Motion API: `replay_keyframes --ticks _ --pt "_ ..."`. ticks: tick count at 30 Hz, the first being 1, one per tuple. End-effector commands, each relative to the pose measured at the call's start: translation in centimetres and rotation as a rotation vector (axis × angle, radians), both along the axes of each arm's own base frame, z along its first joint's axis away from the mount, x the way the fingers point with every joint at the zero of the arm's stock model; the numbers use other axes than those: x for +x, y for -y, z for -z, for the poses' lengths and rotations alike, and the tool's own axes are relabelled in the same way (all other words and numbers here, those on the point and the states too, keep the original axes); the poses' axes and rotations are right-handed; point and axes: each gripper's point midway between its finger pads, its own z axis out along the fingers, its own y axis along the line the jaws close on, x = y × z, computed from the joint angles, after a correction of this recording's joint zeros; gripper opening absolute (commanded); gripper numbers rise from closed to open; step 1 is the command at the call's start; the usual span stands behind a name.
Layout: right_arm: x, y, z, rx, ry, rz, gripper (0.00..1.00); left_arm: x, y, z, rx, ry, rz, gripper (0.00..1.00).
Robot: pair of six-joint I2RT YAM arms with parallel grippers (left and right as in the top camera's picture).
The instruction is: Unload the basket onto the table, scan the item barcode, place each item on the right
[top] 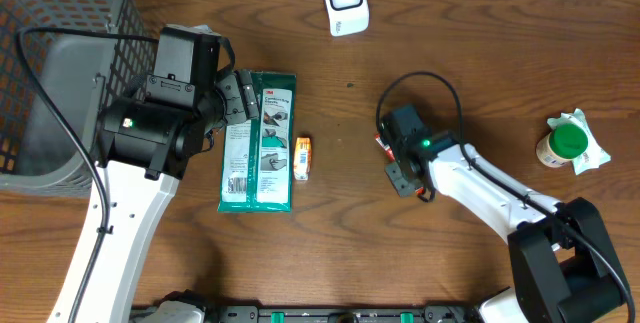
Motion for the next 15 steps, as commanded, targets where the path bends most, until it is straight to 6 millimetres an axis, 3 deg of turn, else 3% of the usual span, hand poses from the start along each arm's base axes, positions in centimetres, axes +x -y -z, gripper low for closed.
replay_keyframes --ticks 1,8,15 --pt "0.8 -1.0 -1.3 0.028 0.006 -0.005 0.47 0.2 -0.3 -0.5 0.013 0.014 -0.005 0.86" --pt "-1.1 -0.2 -0.3 0.000 -0.061 -0.005 0.32 0.2 -0.3 -0.5 0.013 0.014 -0.005 0.87" --pt "-2.1 0.3 0.9 -0.007 -0.077 -0.006 0.31 0.2 -0.3 -0.5 0.013 0.013 -0.005 0.86"
